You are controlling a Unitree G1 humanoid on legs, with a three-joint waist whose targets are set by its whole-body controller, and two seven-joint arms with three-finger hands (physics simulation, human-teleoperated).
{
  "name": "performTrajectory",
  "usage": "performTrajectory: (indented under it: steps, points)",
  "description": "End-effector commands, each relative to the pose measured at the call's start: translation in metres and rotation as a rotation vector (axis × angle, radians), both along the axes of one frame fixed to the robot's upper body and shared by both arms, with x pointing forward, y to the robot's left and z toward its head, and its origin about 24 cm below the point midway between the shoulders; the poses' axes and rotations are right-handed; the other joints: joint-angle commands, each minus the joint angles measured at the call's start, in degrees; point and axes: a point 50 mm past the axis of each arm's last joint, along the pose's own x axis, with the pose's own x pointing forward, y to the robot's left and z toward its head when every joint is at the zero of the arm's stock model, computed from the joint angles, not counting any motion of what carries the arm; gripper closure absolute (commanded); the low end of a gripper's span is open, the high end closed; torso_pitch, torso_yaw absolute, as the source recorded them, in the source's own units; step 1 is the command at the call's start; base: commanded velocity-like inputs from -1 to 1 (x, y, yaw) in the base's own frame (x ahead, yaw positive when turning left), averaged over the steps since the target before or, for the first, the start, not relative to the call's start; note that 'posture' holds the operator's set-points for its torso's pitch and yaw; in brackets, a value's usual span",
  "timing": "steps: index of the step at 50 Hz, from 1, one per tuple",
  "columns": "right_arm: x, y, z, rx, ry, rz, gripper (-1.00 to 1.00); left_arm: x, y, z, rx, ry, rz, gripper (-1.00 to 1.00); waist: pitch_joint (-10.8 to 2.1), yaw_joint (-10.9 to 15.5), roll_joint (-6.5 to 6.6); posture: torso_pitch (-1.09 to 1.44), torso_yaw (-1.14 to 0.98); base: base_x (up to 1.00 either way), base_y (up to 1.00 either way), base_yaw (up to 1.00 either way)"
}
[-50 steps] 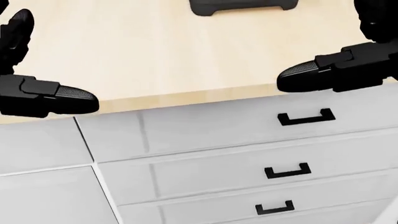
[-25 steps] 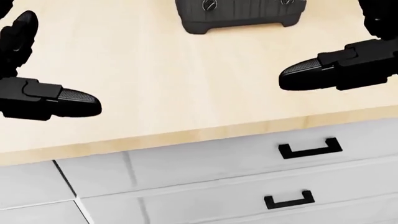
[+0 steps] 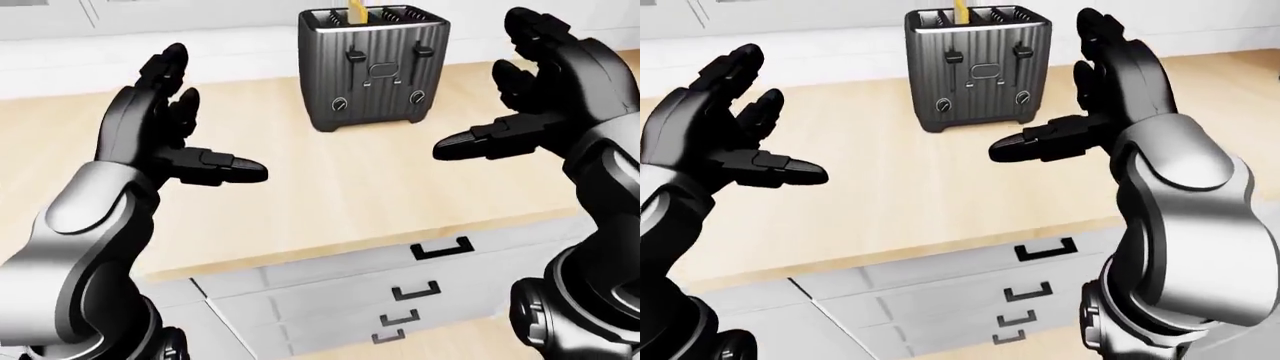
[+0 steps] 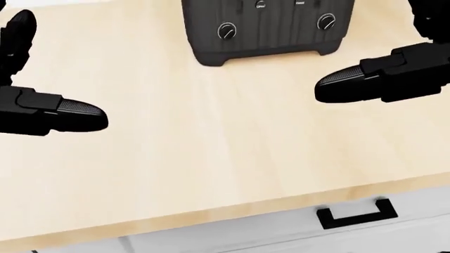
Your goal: Push down the lever of the toaster to turn it on.
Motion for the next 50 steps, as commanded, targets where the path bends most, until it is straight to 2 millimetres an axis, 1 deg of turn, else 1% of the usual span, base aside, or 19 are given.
performTrajectory:
  steps: [1, 3, 4, 5, 6, 7, 10, 13, 16, 17, 18, 19, 20, 21, 24, 26, 27, 30, 50]
  points:
    - [-0.0017, 0.001, 0.0081, -0.011, -0.048, 0.003, -1.0, -0.0035, 0.0013, 0.0104, 0.006, -0.066, 0.013, -1.0, -0.74, 0.0, 0.07, 0.0, 0.0, 0.2, 0.0, 0.0]
    - [-0.0017, 0.0009, 0.0087, -0.01, -0.049, 0.003, -1.0, -0.0033, 0.0012, 0.0104, 0.006, -0.065, 0.013, -1.0, -1.3, -0.4, 2.57, 0.0, 0.0, 0.2, 0.0, 0.0]
    - [-0.0016, 0.0009, 0.0088, -0.01, -0.049, 0.003, -1.0, -0.0034, 0.0013, 0.0107, 0.006, -0.066, 0.013, -1.0, -2.07, -0.6, 4.64, 0.0, 0.0, 0.2, 0.0, 0.0]
    - [-0.0014, 0.001, 0.0088, -0.011, -0.048, 0.003, -1.0, -0.0035, 0.0013, 0.0112, 0.006, -0.067, 0.013, -1.0, -1.61, 0.0, 2.59, 0.0, 0.0, 0.2, 0.0, 0.0]
    - [-0.0016, 0.0012, 0.009, -0.011, -0.048, 0.003, -1.0, -0.0038, 0.0012, 0.0115, 0.006, -0.067, 0.012, -1.0, -1.56, -0.2, 3.61, 0.0, 0.0, 0.2, 0.0, 0.0]
    - [-0.0019, 0.0013, 0.0096, -0.012, -0.049, 0.003, -1.0, -0.0043, 0.0014, 0.012, 0.005, -0.069, 0.012, -1.0, -1.42, -0.1, 3.52, 0.0, 0.0, 0.2, 0.0, 0.0]
    - [-0.0024, 0.0017, 0.0096, -0.013, -0.05, 0.004, -1.0, -0.0038, 0.0019, 0.0106, 0.003, -0.067, 0.013, -1.0, -1.83, 0.2, 2.37, 0.0, 0.0, 0.2, 0.0, 0.0]
    - [-0.0021, 0.0022, 0.0088, -0.013, -0.049, 0.005, -1.0, -0.0045, 0.0018, 0.0112, 0.0, -0.066, 0.009, -1.0, -1.31, 0.4, 1.01, 0.0, 0.0, 0.2, 0.0, 0.0]
    - [-0.0024, 0.0018, 0.0084, -0.012, -0.049, 0.005, -1.0, -0.0045, 0.0016, 0.0115, 0.0, -0.067, 0.01, -1.0, -1.53, 0.9, -1.61, 0.0, 0.0, 0.2, 0.0, 0.0]
    - [-0.0024, 0.0016, 0.0081, -0.012, -0.049, 0.005, -1.0, -0.0046, 0.0015, 0.0116, 0.0, -0.067, 0.009, -1.0, -1.92, 1.0, -3.24, 0.0, 0.0, 0.2, 0.0, 0.0]
    - [-0.0028, 0.0015, 0.0081, -0.011, -0.048, 0.005, -1.0, -0.0047, 0.0015, 0.0116, 0.0, -0.067, 0.009, -1.0, -2.54, 1.4, -3.72, 0.0, 0.0, 0.2, 0.0, 0.0]
    - [-0.0033, 0.0016, 0.0083, -0.009, -0.049, 0.007, -1.0, -0.005, 0.0015, 0.0115, 0.0, -0.067, 0.009, -1.0, -1.8, 0.7, -2.77, 0.0, 0.0, 0.2, 0.0, 0.0]
    - [-0.0037, 0.0018, 0.0083, -0.011, -0.049, 0.006, -1.0, -0.0053, 0.0017, 0.0115, 0.0, -0.067, 0.009, -1.0, -1.53, 0.9, -3.79, 0.0, 0.0, 0.2, 0.0, 0.0]
    - [-0.0039, 0.0021, 0.008, -0.012, -0.048, 0.007, -1.0, -0.0055, 0.0019, 0.0115, 0.0, -0.068, 0.009, -1.0, -1.5, 0.7, -3.68, 0.0, 0.0, 0.2, 0.0, 0.0]
    - [-0.004, 0.0027, 0.0085, -0.012, -0.046, 0.009, -1.0, -0.0073, 0.002, 0.012, 0.0, -0.069, 0.007, -1.0, -1.51, 0.4, -2.38, 0.0, 0.0, 0.2, 0.0, 0.0]
    - [-0.0057, 0.0047, 0.009, -0.022, -0.056, 0.021, -1.0, -0.0078, 0.0021, 0.0119, 0.002, -0.069, 0.007, -1.0, 0.12, 0.3, -1.8, 0.0, 0.0, 0.1, 0.0, 0.0]
    - [-0.0064, 0.0047, 0.0097, -0.021, -0.059, 0.022, -1.0, -0.0078, 0.0019, 0.0116, 0.004, -0.068, 0.006, -1.0, -0.05, 0.0, -1.78, 0.0, 0.0, 0.0, 0.0, 0.0]
    - [-0.0068, 0.0052, 0.0106, -0.02, -0.061, 0.025, -1.0, -0.0076, 0.0012, 0.0111, 0.003, -0.068, 0.003, -1.0, -0.52, -0.1, 1.06, 0.0, 0.0, 0.0, 0.0, 0.0]
    - [-0.008, 0.0028, 0.0131, -0.019, -0.067, 0.02, -1.0, -0.0127, 0.0066, 0.0175, -0.037, -0.108, 0.007, -1.0, -0.67, 0.2, -0.15, 0.0, 0.0, 0.0, 0.0, 0.0]
